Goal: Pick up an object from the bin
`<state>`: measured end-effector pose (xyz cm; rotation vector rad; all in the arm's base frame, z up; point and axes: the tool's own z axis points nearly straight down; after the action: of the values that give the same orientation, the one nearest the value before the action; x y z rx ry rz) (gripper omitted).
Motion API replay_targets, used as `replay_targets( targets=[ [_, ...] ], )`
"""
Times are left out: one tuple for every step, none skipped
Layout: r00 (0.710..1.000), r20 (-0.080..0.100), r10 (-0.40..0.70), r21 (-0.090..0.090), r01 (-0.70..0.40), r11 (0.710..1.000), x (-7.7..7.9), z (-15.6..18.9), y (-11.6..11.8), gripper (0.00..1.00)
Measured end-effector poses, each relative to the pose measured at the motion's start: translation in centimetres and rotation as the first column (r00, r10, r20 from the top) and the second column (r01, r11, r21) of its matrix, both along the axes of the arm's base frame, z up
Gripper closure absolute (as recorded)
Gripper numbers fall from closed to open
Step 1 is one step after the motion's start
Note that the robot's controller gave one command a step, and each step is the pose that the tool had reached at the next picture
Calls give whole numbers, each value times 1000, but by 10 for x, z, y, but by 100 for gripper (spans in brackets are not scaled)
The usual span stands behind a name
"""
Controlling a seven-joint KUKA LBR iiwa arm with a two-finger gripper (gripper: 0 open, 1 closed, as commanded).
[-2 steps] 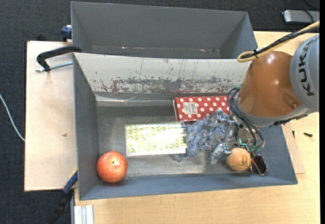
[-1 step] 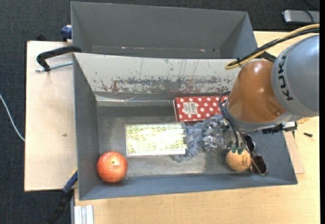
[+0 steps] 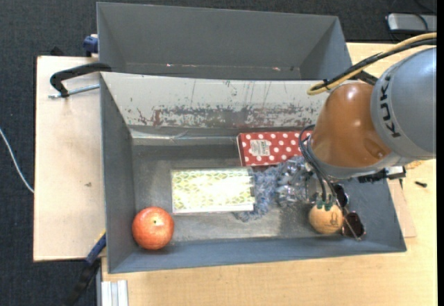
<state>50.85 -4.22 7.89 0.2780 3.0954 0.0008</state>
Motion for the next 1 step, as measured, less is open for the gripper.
replay_targets(
  targets=[
    [1000,-2,0,0,0,1000,0,2,0,100]
  ],
)
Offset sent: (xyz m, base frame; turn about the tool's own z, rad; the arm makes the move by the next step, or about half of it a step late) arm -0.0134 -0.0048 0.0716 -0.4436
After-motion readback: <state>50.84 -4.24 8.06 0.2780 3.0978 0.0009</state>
